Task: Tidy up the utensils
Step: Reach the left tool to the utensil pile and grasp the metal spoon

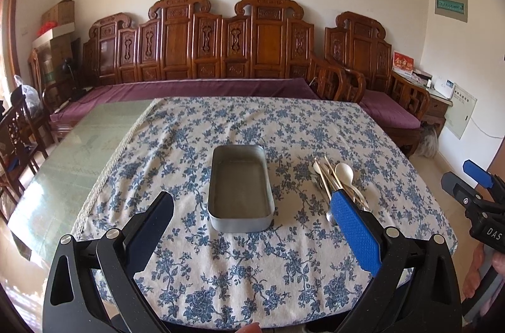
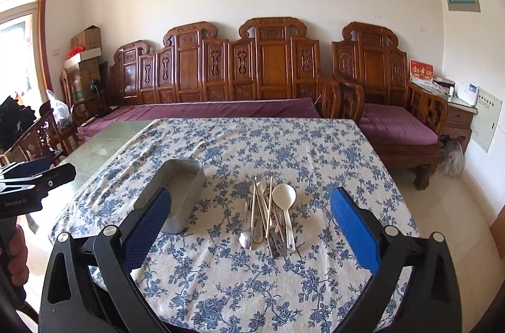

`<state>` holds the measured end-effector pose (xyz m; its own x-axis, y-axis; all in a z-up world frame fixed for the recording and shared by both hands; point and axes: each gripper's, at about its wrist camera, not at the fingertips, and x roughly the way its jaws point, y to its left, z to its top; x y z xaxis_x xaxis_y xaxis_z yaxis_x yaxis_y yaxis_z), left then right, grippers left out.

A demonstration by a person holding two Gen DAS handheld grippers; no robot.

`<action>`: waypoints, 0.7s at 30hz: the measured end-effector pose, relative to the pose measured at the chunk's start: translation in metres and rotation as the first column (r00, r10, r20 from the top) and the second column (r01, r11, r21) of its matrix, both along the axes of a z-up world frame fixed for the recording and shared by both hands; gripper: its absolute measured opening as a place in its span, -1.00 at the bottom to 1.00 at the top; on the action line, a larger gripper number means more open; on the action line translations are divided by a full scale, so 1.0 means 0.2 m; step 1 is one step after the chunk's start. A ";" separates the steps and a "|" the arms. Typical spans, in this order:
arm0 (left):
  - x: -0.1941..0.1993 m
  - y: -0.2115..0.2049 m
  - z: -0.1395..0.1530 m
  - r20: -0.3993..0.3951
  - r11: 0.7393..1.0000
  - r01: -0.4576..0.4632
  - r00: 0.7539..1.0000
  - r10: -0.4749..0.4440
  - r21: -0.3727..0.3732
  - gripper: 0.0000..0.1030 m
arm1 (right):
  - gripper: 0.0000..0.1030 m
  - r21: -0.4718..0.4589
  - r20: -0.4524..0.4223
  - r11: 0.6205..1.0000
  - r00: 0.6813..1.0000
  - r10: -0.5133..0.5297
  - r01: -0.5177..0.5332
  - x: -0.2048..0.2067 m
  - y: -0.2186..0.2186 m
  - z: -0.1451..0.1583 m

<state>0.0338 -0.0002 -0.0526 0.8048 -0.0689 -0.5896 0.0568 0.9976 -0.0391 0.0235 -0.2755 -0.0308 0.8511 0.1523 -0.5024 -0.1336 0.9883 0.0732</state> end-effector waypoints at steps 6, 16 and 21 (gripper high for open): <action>0.09 -0.02 -0.11 -0.053 0.999 0.029 0.998 -0.028 0.015 0.88 | 0.95 -0.004 -0.030 1.000 0.999 -0.011 0.011 0.08 -0.03 -0.11; 0.22 -0.12 -0.25 -0.137 0.992 0.121 0.984 -0.114 0.040 0.88 | 0.95 -0.019 -0.086 1.000 0.996 -0.013 0.011 0.20 -0.07 -0.26; 0.29 -0.19 -0.35 -0.197 0.985 0.164 0.969 -0.151 0.053 0.88 | 0.95 -0.037 -0.128 0.999 0.992 -0.020 0.015 0.26 -0.11 -0.37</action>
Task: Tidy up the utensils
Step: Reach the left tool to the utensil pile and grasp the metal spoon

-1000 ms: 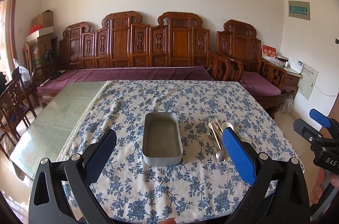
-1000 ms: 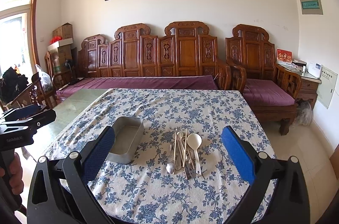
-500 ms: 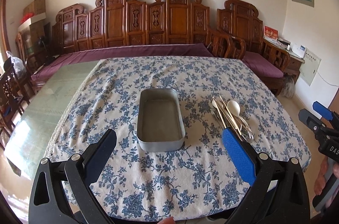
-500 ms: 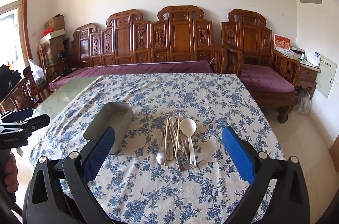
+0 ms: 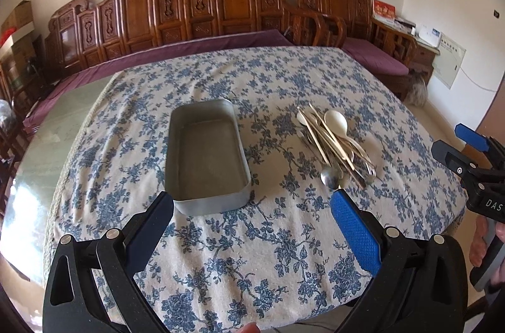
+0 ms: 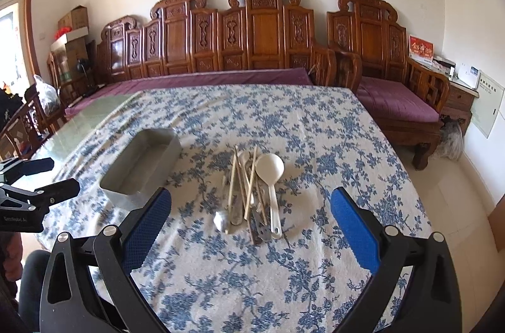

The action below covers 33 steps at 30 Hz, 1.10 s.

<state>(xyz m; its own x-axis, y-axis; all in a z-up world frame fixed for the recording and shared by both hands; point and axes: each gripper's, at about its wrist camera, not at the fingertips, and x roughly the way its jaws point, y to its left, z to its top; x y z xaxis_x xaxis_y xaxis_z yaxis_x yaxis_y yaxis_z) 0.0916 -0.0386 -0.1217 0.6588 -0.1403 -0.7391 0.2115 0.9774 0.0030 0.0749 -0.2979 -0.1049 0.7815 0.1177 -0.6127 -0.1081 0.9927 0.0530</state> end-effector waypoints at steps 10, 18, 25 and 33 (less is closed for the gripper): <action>0.16 -0.17 -0.19 -0.087 0.995 0.087 0.993 -0.082 0.054 0.88 | 0.95 -0.037 -0.084 0.999 0.996 0.027 -0.030 0.09 -0.11 -0.24; 0.30 -0.30 -0.30 -0.100 0.989 0.134 0.987 -0.128 0.059 0.88 | 0.78 -0.030 -0.162 0.999 0.987 0.024 -0.029 0.16 -0.22 -0.34; 0.44 -0.42 -0.39 -0.123 0.985 0.172 0.978 -0.169 0.012 0.88 | 0.71 -0.003 -0.196 0.999 0.980 0.043 -0.045 0.20 -0.29 -0.38; 0.61 -0.54 -0.59 -0.226 0.974 0.208 0.948 -0.222 -0.087 0.40 | 0.64 0.028 -0.233 0.998 0.970 0.069 -0.064 0.24 -0.34 -0.42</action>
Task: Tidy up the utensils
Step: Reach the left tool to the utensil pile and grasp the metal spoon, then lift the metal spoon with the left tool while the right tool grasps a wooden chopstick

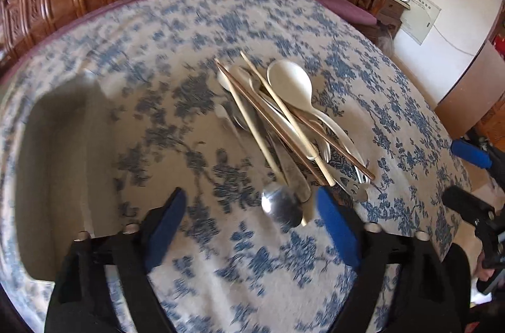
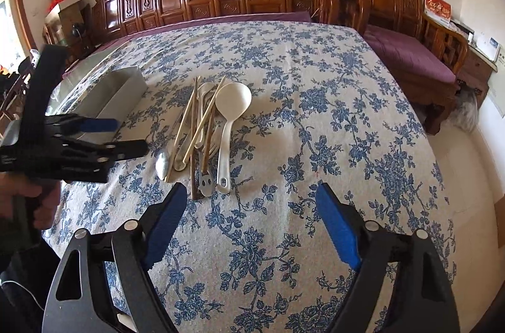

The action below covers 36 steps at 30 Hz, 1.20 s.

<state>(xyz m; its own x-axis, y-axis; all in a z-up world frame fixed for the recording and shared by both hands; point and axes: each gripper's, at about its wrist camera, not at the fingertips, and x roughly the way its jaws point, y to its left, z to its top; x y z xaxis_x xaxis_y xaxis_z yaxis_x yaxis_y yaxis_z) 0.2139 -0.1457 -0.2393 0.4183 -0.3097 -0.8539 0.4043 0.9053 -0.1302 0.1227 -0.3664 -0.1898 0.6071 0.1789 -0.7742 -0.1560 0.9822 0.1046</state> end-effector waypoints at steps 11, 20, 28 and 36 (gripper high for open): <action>0.05 -0.09 -0.12 -0.032 1.000 0.014 0.999 -0.015 -0.026 -0.33 | 0.63 0.024 0.002 1.000 1.000 -0.004 0.004 0.00 -0.03 0.00; -0.01 -0.05 -0.10 -0.036 0.999 0.029 0.999 -0.030 -0.041 -0.87 | 0.63 -0.006 0.013 1.000 1.000 0.009 -0.009 -0.02 0.02 0.01; -0.07 0.01 -0.07 -0.018 0.999 0.033 0.999 -0.034 -0.035 -0.93 | 0.63 -0.021 0.016 1.000 1.000 0.021 -0.020 -0.03 0.09 0.01; -0.12 0.11 -0.04 -0.004 0.999 0.006 1.000 -0.006 -0.034 -0.99 | 0.63 -0.034 0.002 0.999 0.999 0.040 -0.040 -0.01 0.17 -0.01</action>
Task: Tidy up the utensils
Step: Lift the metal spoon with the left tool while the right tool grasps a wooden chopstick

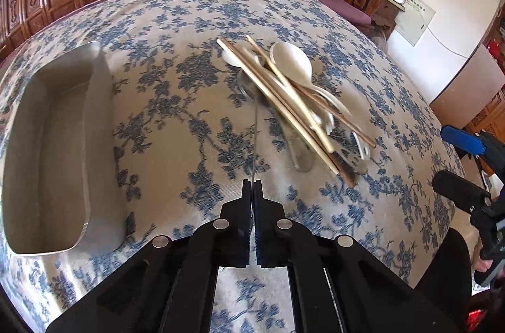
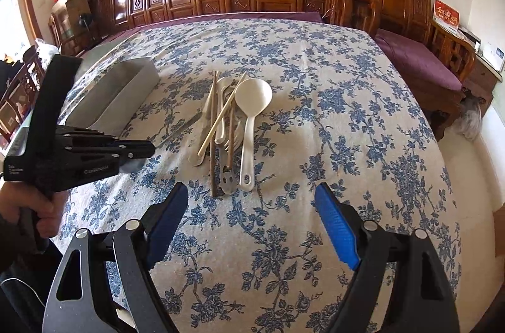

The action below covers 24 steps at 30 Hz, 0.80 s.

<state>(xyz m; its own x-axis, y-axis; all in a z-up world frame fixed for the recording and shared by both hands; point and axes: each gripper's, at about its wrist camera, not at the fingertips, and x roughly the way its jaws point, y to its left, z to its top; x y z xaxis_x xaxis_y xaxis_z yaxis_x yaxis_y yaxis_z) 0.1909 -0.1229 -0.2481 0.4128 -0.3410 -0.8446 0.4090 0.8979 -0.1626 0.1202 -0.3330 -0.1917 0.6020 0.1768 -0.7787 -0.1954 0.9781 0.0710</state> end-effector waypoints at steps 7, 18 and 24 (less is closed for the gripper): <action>-0.02 0.09 0.06 0.030 1.000 -0.023 0.999 0.024 -0.017 -0.99 | 0.54 0.017 -0.015 0.999 0.999 0.030 -0.029 0.09 0.07 -0.01; -0.03 0.18 0.18 0.070 0.997 -0.044 0.996 0.049 -0.069 -0.99 | -0.14 0.128 -0.067 0.988 0.993 0.094 -0.085 0.31 0.25 -0.06; -0.05 0.21 0.23 0.087 0.996 -0.043 0.995 0.050 -0.081 -0.99 | -0.30 0.046 -0.114 0.995 0.990 0.088 -0.083 0.41 0.34 -0.15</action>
<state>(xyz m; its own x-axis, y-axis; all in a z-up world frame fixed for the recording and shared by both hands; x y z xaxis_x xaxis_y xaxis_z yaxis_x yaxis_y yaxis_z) 0.1818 -0.0799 -0.2021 0.5020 -0.3833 -0.7753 0.3828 0.9023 -0.1982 0.2013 -0.2659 -0.2223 0.4895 0.2568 -0.8333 -0.2662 0.9540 0.1376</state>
